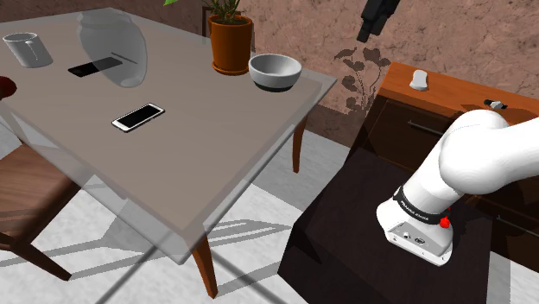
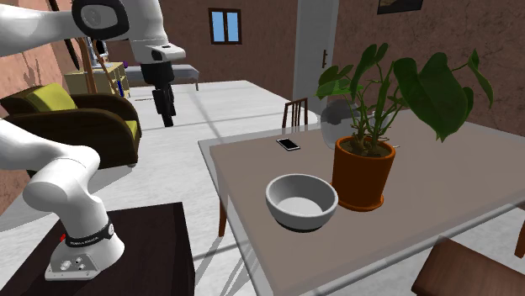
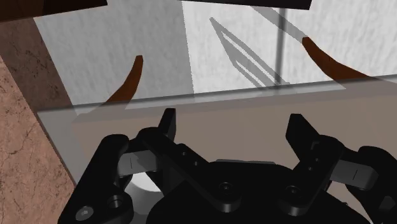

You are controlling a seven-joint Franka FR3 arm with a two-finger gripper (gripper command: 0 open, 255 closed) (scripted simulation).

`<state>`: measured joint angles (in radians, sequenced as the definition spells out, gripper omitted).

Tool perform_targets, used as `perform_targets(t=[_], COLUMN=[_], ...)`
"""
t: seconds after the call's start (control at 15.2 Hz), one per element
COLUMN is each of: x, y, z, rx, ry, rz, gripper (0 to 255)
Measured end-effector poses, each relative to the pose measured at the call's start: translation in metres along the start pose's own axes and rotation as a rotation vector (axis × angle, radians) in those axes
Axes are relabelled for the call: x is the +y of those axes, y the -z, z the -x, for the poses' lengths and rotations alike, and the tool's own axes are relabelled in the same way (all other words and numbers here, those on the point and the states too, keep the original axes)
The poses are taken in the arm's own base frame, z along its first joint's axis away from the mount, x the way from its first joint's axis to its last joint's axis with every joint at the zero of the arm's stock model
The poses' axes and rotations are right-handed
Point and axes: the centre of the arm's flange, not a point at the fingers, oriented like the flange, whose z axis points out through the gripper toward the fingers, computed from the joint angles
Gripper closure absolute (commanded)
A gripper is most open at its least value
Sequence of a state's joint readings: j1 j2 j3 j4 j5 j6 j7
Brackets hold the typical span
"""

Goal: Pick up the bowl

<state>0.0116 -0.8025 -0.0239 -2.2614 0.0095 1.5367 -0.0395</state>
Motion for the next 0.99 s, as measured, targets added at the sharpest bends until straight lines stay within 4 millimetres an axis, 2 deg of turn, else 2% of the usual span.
perform_targets(t=[0.2,0.4,0.59,0.73,0.99], x=[0.002,0.008,0.014,0.019,0.023], y=[-0.008,-0.023,-0.047,-0.055,-0.086], z=[-0.012,-0.044,-0.078,-0.099,-0.147], rx=[0.0,0.001,0.002,0.004,0.006], ry=[0.0,0.001,0.002,0.003,0.003], rz=[-0.003,-0.009,-0.016,-0.02,-0.029], gripper=[0,0,0,0,0])
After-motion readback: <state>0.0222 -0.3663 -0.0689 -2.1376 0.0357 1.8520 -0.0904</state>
